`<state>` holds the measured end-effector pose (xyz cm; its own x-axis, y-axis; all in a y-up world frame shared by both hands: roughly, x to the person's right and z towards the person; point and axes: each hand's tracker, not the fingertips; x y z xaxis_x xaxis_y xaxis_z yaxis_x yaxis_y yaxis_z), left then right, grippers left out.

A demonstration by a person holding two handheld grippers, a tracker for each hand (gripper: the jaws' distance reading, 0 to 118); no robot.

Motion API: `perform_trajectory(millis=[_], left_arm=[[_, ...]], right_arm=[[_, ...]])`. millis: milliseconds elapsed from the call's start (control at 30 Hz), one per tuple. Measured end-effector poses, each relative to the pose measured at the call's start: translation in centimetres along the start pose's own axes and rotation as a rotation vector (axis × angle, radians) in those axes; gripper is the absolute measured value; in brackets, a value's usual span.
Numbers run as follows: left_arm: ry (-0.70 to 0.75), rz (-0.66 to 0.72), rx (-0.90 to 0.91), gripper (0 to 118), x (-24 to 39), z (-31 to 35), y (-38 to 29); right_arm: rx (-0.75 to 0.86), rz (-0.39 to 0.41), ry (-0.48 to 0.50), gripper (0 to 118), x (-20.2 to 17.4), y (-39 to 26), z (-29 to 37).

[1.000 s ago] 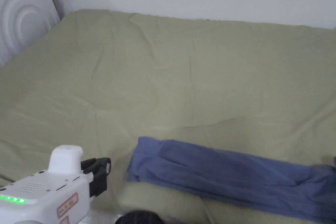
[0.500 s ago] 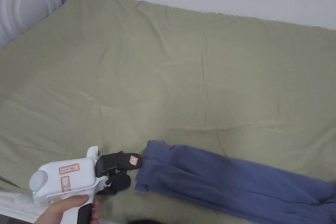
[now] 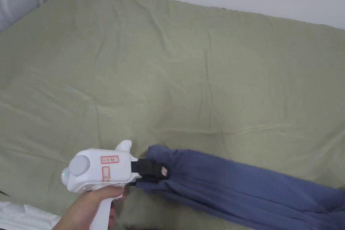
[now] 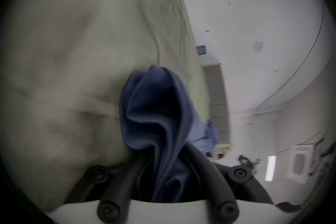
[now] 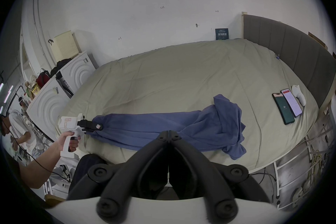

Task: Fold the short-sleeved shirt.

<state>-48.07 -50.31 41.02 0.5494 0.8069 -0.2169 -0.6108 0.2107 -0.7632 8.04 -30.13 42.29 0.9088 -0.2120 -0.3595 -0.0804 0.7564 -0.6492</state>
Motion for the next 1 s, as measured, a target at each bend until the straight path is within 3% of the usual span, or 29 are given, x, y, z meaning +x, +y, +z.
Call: perform_trajectory(millis=[100,200,267,367,600,700,733,767,800,833,867,1000], left_arm=[[0.079,0.058,0.125,0,1.0,2.7,0.1],[0.318,-0.11,0.16,0,3.1,5.0,0.8],[0.349,-0.128,0.19,0,4.2,6.0,0.9],[0.458,-0.302,0.176,0,9.4,4.9,-0.4],[0.325,-0.581,0.067,0,21.4,-6.2,-6.9],[0.392,-0.516,-0.024,0,20.7,-12.9,-7.3],[0.45,-0.512,-0.031,7,20.0,-14.4,-7.3],[0.466,-0.485,-0.034,21,19.2,-15.1,-7.3],[0.433,-0.424,-0.029,53,18.2,-15.2,-7.1],[0.409,-0.381,-0.031,93,17.9,-14.5,-6.7],[0.308,-0.319,-0.029,114,18.3,-13.3,-6.6],[0.278,-0.415,0.221,118,21.8,-5.7,-6.4]], right_arm=[[0.016,0.016,0.001,0,0.0,0.0,0.7],[0.033,0.033,-0.001,0,0.1,-0.1,1.5],[0.047,0.037,0.006,0,0.2,-0.4,1.9],[0.057,0.041,0.013,0,0.7,-1.0,2.2],[0.104,0.018,0.036,0,3.5,-3.9,2.9],[0.12,0.004,0.031,0,4.3,-5.1,3.2],[0.123,-0.002,0.029,0,4.6,-5.3,3.4],[0.128,-0.011,0.022,0,4.9,-5.6,3.7],[0.135,-0.019,0.016,0,5.2,-5.9,4.0],[0.14,-0.015,0.017,0,5.1,-5.9,4.3],[0.144,-0.005,0.013,0,5.1,-6.0,4.5],[0.148,0.015,0.022,0,5.5,-6.0,4.3]])
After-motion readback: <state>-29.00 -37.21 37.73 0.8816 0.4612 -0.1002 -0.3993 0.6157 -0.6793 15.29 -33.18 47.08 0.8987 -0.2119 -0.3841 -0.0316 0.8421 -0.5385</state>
